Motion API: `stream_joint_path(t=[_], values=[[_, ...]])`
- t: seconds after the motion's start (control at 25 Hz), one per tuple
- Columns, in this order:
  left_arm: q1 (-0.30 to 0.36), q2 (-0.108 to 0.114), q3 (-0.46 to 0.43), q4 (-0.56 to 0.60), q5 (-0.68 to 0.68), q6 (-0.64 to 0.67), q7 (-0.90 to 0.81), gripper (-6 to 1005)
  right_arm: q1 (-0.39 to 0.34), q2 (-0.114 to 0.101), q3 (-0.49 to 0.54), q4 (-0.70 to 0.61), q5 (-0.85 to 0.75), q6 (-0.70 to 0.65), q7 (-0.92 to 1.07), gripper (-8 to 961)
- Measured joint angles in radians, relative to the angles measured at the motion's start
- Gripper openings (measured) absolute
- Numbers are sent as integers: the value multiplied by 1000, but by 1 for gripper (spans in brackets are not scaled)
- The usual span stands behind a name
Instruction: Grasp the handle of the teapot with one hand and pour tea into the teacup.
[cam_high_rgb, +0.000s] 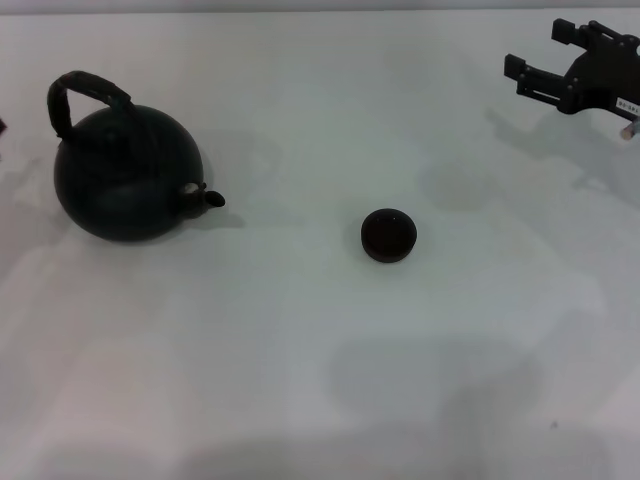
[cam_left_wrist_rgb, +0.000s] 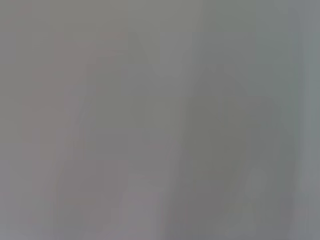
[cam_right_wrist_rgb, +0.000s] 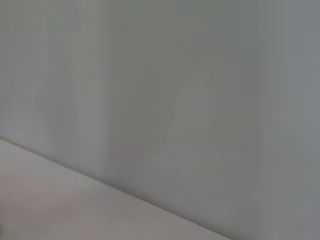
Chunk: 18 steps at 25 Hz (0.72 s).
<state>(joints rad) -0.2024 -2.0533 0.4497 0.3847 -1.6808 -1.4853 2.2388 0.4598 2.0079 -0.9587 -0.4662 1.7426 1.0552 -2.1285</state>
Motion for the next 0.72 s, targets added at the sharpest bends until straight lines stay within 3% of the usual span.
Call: stream_joint_path(t=[0.28,0.56,0.72], values=[[-1,47,-24,2,-7,6,-270,651,3,0,-3,0,0,3,-9,856],[22,69,-56,-14,-25,5,-285,650,-2,0,-9,0,0,-1,-12,856],[27,103,-72,-77,-25,23,-306,650,-4,0,-9,0,0,1,-13,856]])
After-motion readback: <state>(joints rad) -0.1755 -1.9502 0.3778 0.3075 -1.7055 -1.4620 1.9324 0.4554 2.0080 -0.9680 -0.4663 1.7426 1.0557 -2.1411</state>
